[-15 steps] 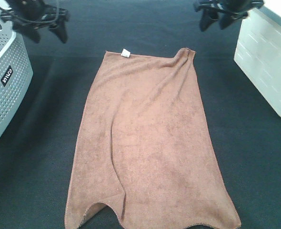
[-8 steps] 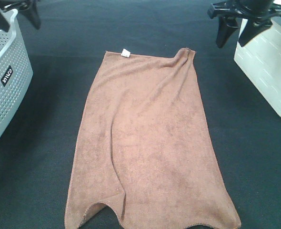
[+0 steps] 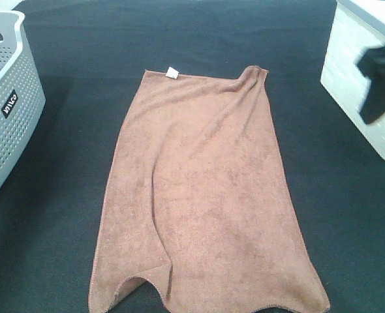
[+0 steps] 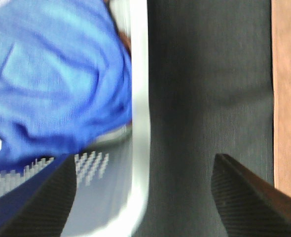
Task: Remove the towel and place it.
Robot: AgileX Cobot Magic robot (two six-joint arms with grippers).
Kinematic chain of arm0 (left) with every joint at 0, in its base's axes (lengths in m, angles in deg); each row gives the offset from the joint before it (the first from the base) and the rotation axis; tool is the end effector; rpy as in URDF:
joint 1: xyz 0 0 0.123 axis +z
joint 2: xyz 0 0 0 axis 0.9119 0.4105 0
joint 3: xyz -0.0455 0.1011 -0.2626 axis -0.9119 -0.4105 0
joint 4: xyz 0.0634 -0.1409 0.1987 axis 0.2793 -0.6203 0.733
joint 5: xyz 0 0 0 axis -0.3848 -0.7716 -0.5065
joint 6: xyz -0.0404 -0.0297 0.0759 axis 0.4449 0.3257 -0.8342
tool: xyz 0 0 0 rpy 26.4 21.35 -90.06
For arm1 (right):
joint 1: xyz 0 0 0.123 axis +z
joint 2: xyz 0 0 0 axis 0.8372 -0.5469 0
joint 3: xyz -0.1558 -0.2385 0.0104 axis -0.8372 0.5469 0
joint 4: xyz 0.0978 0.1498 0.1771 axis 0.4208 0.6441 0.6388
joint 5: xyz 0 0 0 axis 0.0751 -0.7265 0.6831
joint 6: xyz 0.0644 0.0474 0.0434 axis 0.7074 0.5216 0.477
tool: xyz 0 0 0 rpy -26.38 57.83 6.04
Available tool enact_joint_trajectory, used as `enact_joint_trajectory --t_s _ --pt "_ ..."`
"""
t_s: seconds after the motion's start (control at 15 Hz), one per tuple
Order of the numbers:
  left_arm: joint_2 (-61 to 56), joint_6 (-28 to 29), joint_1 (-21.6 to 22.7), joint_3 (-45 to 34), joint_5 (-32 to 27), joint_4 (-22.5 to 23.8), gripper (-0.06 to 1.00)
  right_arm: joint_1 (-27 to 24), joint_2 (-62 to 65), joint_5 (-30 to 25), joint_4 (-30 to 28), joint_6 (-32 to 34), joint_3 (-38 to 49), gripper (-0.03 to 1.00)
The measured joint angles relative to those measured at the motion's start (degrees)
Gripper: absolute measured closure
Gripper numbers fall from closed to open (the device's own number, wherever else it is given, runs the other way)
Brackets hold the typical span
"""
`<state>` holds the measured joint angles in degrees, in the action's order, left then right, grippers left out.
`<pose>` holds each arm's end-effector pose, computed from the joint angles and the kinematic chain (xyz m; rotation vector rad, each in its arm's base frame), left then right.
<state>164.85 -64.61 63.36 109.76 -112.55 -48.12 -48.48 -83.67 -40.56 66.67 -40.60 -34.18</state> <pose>0.3143 -0.0132 0.3050 0.0601 2.8630 -0.0086 0.2564 0.0434 0.3007 -0.2977 2.7868 0.1084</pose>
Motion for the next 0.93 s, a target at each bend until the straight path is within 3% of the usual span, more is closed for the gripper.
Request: enact_joint_trajectory --t_s 0.2,0.6,0.93 --pt "-13.92 0.0 0.0 -14.15 5.16 0.0 0.23 0.0 14.5 4.07 -0.17 -0.17 12.55 0.41" --pt "-36.15 1.72 0.0 -36.78 9.0 -0.46 0.23 0.0 36.9 5.5 -0.17 -0.17 31.68 0.41" --pt "-51.51 3.38 0.0 -46.41 8.82 -0.46 0.23 0.0 48.7 3.5 -0.17 -0.17 32.6 0.41"
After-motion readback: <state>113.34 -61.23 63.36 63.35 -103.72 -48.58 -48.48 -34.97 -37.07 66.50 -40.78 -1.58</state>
